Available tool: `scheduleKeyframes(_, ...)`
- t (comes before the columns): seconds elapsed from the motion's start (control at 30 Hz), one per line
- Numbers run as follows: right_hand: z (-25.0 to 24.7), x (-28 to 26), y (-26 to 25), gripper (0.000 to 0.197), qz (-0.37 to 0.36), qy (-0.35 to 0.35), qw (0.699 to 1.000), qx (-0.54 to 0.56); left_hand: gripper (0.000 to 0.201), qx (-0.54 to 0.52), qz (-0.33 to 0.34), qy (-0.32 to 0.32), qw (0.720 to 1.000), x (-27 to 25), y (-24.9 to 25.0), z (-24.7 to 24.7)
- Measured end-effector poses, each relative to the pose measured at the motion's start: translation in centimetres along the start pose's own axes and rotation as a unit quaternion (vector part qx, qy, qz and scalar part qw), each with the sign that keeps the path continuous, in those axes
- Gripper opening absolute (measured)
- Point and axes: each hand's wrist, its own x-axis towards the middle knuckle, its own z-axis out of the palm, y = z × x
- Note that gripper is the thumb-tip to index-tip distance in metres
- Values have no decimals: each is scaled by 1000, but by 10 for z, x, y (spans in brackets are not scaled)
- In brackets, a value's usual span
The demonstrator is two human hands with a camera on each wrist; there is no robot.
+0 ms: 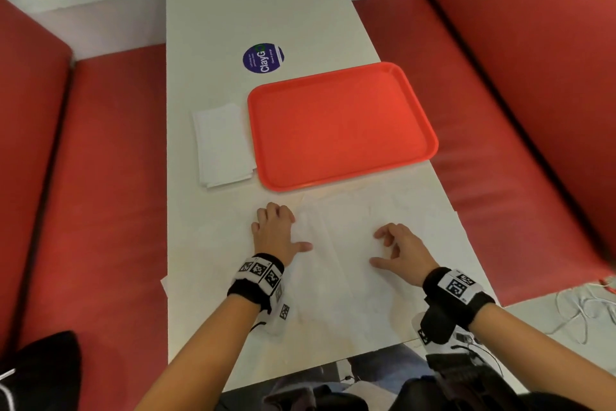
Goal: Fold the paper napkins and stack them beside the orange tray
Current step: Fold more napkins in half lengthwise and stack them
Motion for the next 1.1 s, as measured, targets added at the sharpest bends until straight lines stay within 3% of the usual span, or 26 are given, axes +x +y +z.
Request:
scheduleKeyframes(0.13, -1, 2, 4, 41, -2, 6, 1000, 21, 70, -56, -3, 11, 998, -1, 8, -4)
scheduleKeyframes(0.27, -1, 3, 6, 38, -2, 9, 999, 34, 77, -41, 21, 30, 998, -5, 14, -8)
scheduleKeyframes(0.33, -1, 3, 7, 37, 1, 5, 999, 35, 65, -57, 30, 56, 996, -11, 14, -7)
scheduleKeyframes(0.4, -5, 4, 5, 36, 4, -6, 999, 33, 45, -164, 32, 76, 983, -20, 14, -8)
scheduleKeyframes(0.5, -20, 6, -9, 43, -19, -8, 1000, 23, 29, -358, 74, 75, 928, -36, 19, -22)
scheduleKeyframes(0.63, -50, 16, -45, 73, -50, -9, 995, 80, 21, -484, 111, 48, 867, -52, 28, -60)
scheduleKeyframes(0.73, -56, 24, -70, 54, -78, -53, 979, 178, 20, -592, 68, 75, 800, -55, 21, -92)
scheduleKeyframes(0.8, -54, 23, -87, 29, -79, -68, 961, 256, 26, -627, 27, 52, 777, -53, 9, -98)
scheduleKeyframes(0.9, -41, 25, -99, 12, -56, -60, 946, 313, 34, -578, -26, -22, 815, -50, -11, -81)
scheduleKeyframes(0.97, -31, 32, -98, 13, -44, -45, 957, 283, 25, -534, -43, -64, 842, -50, -22, -65)
scheduleKeyframes(1.03, -24, 39, -93, 18, -29, -24, 977, 209, 15, -523, -50, -78, 847, -53, -27, -57)
scheduleKeyframes(1.1, -20, 41, -91, 16, -22, -5, 987, 160, 20, -549, -65, -75, 830, -51, -32, -55)
